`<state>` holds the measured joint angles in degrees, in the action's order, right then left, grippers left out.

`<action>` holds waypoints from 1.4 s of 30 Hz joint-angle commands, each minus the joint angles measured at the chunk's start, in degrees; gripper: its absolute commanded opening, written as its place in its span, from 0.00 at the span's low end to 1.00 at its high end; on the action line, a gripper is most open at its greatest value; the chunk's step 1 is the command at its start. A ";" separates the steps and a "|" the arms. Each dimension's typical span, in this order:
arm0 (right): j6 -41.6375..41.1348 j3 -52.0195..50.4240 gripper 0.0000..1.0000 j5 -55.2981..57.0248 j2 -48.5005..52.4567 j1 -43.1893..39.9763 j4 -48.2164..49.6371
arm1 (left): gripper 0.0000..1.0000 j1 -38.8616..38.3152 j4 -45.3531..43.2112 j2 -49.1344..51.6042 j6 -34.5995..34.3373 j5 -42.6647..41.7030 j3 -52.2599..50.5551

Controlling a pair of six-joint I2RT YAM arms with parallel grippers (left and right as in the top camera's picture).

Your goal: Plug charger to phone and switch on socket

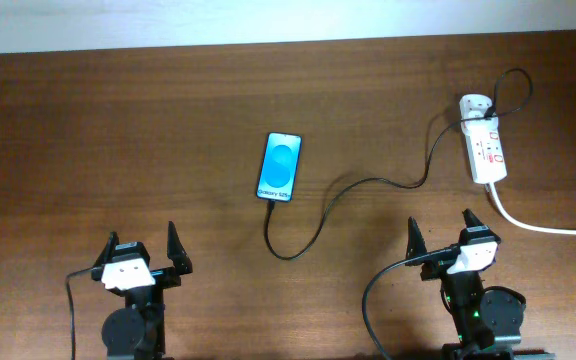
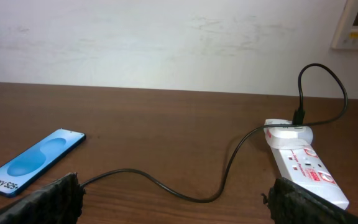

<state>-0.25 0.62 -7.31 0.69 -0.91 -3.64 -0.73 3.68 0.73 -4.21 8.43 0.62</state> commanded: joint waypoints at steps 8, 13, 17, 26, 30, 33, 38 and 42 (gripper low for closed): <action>-0.61 -0.31 0.98 0.26 -0.48 0.52 -0.44 | 0.99 -2.01 0.66 -0.46 2.54 -1.11 -0.11; -0.61 -0.31 0.98 0.26 -0.44 0.52 -0.44 | 0.99 -2.01 0.72 -0.46 2.97 -1.62 -0.11; -0.63 -0.31 0.98 0.26 -0.44 0.52 -0.44 | 0.99 -2.01 0.74 -0.46 2.97 -1.60 -0.11; -0.63 -0.31 0.98 0.26 -0.44 0.52 -0.44 | 0.99 -2.01 0.92 -0.46 5.31 -2.64 -0.07; -0.61 -0.31 0.98 0.26 -0.44 0.52 -0.46 | 0.99 -2.01 0.92 -0.46 4.83 -2.56 -0.07; -0.61 -0.31 0.98 0.26 -0.44 0.52 -0.44 | 0.99 -2.01 0.92 -0.46 3.15 -1.97 -0.07; -0.61 -0.31 0.98 0.26 -0.44 0.52 -0.44 | 0.99 -2.01 0.94 -0.44 4.02 -2.19 -0.07; -0.61 -0.31 0.98 0.26 -0.44 0.52 -0.44 | 0.99 -2.01 0.94 -0.44 4.02 -2.21 -0.07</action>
<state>-0.23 0.62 -7.31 0.69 -0.91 -3.64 -2.52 4.05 0.73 -0.23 6.66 0.62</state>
